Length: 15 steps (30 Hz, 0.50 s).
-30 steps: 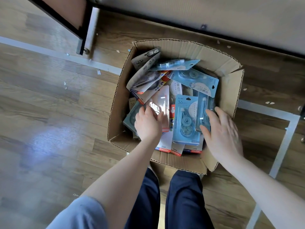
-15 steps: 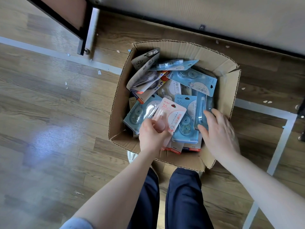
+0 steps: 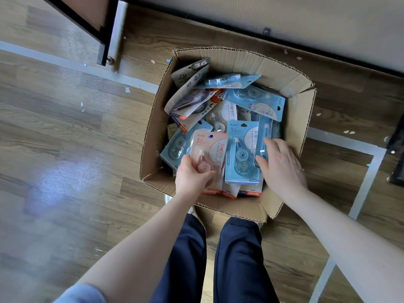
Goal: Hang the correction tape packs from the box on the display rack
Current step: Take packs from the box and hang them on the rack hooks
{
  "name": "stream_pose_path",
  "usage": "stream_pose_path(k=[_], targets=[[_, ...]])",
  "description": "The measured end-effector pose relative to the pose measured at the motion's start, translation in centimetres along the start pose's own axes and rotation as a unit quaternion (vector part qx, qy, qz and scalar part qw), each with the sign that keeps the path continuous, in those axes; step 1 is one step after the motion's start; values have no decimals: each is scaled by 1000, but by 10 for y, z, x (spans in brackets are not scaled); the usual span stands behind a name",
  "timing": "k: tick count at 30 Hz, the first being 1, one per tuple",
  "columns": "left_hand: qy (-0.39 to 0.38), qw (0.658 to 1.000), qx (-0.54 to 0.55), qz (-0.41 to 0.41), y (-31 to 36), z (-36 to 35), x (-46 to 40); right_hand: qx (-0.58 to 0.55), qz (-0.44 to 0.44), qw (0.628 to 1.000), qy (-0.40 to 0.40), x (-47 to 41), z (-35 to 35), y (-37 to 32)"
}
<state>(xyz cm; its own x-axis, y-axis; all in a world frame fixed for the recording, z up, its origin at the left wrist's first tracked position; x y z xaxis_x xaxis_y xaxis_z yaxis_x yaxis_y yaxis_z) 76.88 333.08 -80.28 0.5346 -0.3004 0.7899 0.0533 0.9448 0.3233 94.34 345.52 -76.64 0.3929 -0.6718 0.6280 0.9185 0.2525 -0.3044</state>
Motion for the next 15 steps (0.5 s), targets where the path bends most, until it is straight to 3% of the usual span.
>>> stream_pose_path(k=[9, 15], targets=[[31, 999, 43, 3, -4, 15, -2, 62, 69, 996, 12, -39, 10, -12], [32, 999, 38, 3, -8, 20, -10, 82, 119, 986, -84, -60, -5, -17]])
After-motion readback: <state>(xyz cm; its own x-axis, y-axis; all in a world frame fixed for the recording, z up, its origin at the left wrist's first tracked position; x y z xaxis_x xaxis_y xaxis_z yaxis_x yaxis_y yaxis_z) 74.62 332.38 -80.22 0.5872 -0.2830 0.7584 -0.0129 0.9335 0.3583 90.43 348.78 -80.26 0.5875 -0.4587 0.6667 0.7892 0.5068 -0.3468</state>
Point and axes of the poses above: each hand's wrist, its own x-axis away from the middle knuckle, its own z-axis out of the back of the hand, y = z × x, the point moved 5 cm from there along -x, towards the middle knuckle, and after that the axes turned 4 degrees about z, right-handed, at the moved point
